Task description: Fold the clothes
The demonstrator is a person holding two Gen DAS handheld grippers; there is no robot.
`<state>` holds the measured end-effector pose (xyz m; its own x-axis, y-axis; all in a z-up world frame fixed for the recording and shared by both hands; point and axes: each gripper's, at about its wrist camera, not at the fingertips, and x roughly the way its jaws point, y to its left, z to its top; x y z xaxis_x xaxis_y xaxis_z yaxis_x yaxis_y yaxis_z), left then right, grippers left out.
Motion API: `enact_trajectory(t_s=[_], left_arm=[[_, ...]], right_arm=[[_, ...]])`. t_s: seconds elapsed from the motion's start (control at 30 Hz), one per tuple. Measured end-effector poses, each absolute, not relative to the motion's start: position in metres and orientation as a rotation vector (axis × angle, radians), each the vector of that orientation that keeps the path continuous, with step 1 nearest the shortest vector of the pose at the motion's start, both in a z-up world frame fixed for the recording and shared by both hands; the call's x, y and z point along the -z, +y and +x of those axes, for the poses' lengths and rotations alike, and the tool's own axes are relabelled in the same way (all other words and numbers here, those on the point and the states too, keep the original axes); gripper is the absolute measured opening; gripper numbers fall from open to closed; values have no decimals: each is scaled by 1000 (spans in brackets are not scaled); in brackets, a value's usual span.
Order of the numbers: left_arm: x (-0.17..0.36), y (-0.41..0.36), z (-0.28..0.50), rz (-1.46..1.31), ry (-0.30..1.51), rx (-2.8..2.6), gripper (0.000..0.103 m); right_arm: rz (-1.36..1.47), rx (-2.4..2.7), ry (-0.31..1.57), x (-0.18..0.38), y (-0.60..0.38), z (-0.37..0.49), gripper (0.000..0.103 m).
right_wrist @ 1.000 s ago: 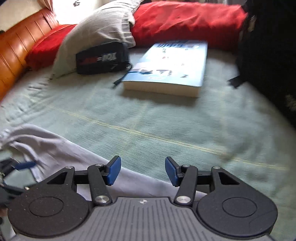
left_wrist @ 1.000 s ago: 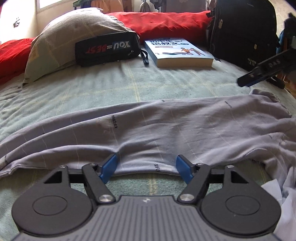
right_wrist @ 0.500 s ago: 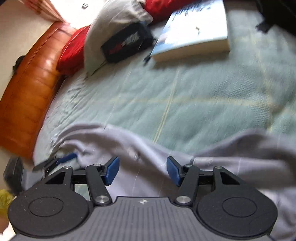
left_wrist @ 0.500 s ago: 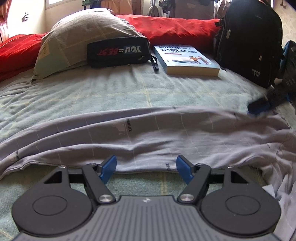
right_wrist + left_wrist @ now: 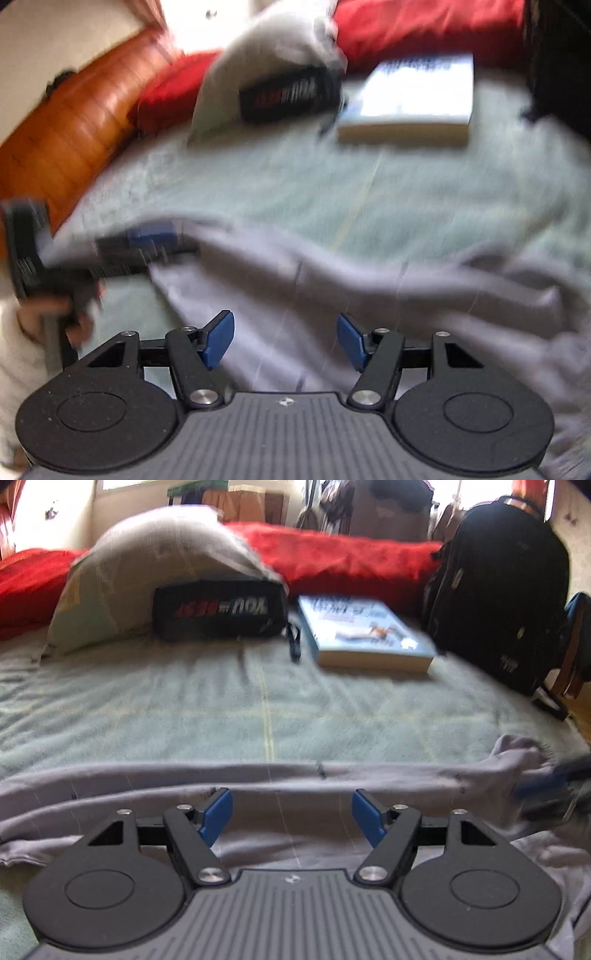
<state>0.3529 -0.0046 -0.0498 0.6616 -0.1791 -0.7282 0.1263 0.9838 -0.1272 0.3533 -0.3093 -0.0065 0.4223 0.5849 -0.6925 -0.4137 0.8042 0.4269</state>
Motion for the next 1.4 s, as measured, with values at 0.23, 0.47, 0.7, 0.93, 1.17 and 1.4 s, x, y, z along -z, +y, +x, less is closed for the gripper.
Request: enact_trajectory(t_s=[0.23,0.47,0.7,0.93,1.17,1.4], left_arm=[[60,-2,338,-29,863,194,72],[29,-3,349,-62,714,184,72],[57,-30,379,-92,789,210,72],[62,-27,340,-43,806,252,72],[67,-31,320,31,831,282,75],[71,-31,318,31,820,292,80]], right_arm=[[352,-544,1019,32,-318,403,67],[291,-643,1057,54,-308,351,68],[197,-631,1005,54,-299,331,68],[-101,-528,768,3,-312,343,50],[-565,-573,805,35,-285,379,41],[-803,-682,798,46,-272,361,40]])
